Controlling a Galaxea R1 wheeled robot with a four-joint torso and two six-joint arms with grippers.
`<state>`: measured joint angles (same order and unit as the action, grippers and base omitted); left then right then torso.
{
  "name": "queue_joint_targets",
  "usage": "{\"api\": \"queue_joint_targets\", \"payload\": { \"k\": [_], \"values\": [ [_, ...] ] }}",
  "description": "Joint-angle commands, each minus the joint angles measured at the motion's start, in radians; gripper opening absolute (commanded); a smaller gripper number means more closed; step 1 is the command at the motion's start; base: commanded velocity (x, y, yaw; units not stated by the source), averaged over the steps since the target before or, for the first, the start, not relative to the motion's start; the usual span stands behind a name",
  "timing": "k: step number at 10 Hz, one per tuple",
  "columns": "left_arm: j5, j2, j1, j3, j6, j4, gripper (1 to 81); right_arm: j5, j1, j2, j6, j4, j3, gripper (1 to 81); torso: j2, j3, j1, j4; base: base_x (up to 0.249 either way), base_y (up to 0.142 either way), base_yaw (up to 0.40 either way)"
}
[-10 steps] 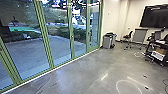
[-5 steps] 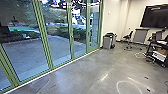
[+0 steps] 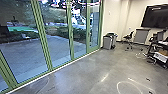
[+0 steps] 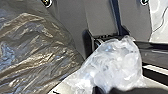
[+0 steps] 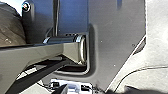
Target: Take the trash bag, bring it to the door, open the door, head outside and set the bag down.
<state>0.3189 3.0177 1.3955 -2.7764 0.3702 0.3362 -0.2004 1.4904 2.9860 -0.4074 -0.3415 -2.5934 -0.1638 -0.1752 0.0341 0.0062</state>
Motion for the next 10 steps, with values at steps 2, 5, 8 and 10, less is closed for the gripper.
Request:
{"api": "queue_joint_targets", "payload": {
  "k": [2, 5, 8, 10],
  "values": [
    [0.081, 0.001, -0.057, -0.002, 0.007, -0.002, 1.0, -0.056, -0.051, 0.004, 0.004, -0.007, 0.003, 81.1, 0.000, 0.000, 0.000, 0.000, 0.123, -0.063, 0.000],
    [0.081, 0.001, -0.057, -0.002, 0.007, -0.002, 1.0, -0.056, -0.051, 0.006, 0.004, -0.007, 0.000, 81.1, 0.000, 0.000, 0.000, 0.000, 0.125, -0.069, 0.000],
    [0.081, 0.001, -0.057, -0.002, 0.007, -0.002, 1.0, -0.056, -0.051, 0.006, 0.004, -0.005, 0.000, 81.1, 0.000, 0.000, 0.000, 0.000, 0.135, -0.068, 0.000],
    [0.081, 0.000, -0.057, -0.002, 0.007, -0.002, 1.0, -0.056, -0.049, 0.006, 0.004, -0.005, 0.000, 81.1, 0.000, 0.000, 0.000, 0.000, 0.138, -0.068, 0.000]
  ]
}}
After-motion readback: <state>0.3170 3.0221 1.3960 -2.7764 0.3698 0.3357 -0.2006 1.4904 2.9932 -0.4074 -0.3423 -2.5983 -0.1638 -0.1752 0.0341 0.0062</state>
